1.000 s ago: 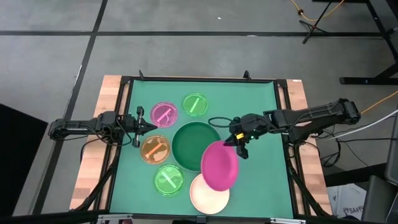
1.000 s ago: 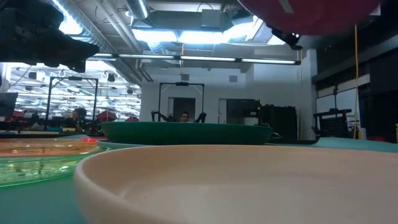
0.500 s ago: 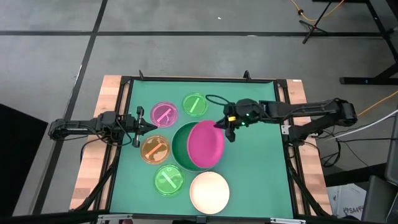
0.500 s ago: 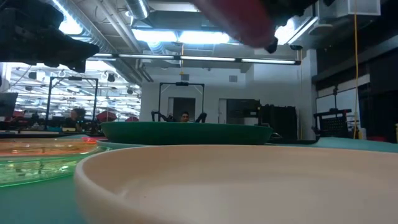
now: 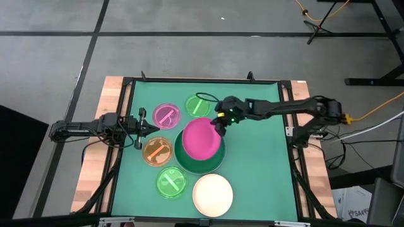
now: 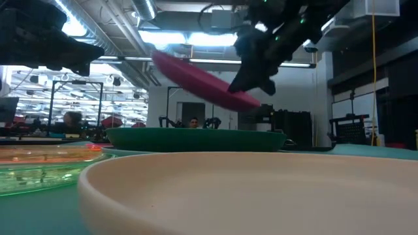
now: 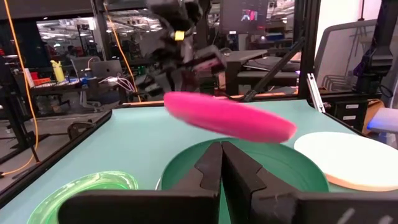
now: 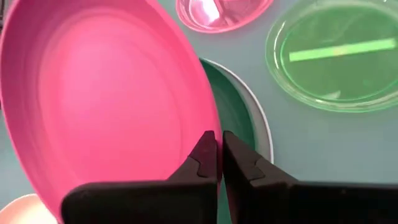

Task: Stack plastic plates
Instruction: Stack the pink plate on top of the green plate

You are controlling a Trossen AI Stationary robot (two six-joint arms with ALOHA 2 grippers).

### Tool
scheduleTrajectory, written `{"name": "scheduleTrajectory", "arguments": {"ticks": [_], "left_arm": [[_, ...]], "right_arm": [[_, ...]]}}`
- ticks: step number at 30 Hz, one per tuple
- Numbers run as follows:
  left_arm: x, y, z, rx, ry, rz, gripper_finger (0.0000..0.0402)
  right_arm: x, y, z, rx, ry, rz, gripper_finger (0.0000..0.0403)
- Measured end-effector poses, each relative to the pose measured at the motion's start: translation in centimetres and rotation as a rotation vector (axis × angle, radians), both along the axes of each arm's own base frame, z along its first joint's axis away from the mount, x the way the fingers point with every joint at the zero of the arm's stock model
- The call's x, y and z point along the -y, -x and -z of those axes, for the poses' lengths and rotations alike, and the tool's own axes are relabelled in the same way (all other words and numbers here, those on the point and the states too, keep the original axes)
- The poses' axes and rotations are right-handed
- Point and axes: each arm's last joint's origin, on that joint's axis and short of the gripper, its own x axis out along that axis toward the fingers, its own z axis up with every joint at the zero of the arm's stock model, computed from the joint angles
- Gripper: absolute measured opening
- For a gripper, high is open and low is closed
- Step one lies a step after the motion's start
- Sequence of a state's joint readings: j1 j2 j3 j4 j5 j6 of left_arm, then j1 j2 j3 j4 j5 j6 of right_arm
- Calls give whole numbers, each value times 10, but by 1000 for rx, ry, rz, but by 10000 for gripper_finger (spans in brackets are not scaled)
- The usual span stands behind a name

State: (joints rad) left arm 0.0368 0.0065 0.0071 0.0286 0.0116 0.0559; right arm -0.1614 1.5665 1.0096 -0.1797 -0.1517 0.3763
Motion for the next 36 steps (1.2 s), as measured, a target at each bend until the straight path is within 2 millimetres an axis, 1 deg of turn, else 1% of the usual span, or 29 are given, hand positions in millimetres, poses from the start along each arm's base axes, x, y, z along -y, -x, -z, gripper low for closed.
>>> {"name": "scheduleTrajectory", "arguments": {"ticks": [6, 13, 25, 36], "left_arm": [[0, 0, 0, 0, 0, 0, 4], [0, 0, 0, 0, 0, 0, 4], [0, 0, 0, 0, 0, 0, 4], [0, 0, 0, 0, 0, 0, 4]], "right_arm": [[2, -8, 22, -59, -34, -8, 0], [2, -12, 38, -112, -45, -7, 0], [3, -16, 56, -176, -57, -6, 0], [3, -16, 59, -180, -57, -6, 2]]}}
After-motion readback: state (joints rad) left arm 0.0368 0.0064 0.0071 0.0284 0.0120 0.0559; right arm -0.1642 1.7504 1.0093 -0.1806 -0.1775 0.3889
